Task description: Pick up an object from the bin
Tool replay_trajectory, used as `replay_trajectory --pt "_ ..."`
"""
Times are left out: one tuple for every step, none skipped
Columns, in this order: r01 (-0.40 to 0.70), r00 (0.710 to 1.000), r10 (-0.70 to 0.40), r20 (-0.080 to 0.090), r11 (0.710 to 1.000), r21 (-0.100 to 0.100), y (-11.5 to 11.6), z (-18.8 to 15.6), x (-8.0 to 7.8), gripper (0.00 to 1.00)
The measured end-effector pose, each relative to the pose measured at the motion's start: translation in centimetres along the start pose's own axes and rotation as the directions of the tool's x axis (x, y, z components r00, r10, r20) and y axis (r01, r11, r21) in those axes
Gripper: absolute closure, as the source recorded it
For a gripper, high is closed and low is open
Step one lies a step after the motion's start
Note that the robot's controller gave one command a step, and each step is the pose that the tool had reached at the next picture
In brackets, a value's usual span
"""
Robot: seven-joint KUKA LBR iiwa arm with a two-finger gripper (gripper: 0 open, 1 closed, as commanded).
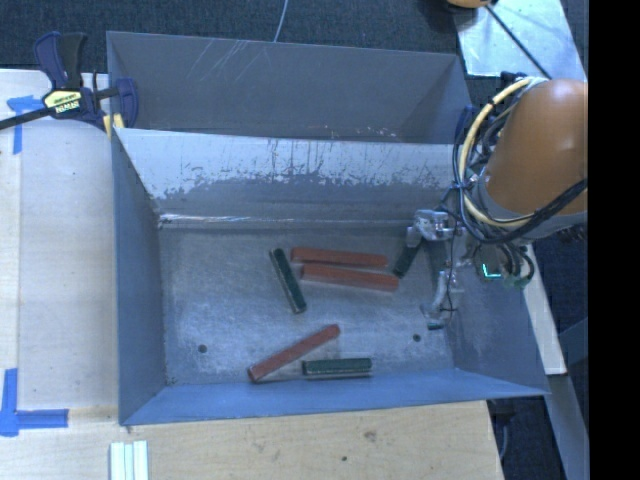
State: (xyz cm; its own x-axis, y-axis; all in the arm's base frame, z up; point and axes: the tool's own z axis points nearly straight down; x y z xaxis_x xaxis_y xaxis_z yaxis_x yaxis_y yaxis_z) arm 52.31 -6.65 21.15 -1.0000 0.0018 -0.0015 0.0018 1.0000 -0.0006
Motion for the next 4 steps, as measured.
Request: replay_trajectory --pt "0.002 1.0 -0.002 0.002 1.0 0.0 0.0 -0.1 -0.1 0.0" --pt "-0.01 1.0 0.01 0.014 1.0 0.001 1.6 5.0 -5.5 0.0" --pt "-0.07 0.998 0.07 -0.001 0.998 -0.002 -0.1 8.0 -6.8 0.0" --pt "0.016 1.0 -0.016 0.001 1.0 0.0 0.5 12.0 1.9 1.0"
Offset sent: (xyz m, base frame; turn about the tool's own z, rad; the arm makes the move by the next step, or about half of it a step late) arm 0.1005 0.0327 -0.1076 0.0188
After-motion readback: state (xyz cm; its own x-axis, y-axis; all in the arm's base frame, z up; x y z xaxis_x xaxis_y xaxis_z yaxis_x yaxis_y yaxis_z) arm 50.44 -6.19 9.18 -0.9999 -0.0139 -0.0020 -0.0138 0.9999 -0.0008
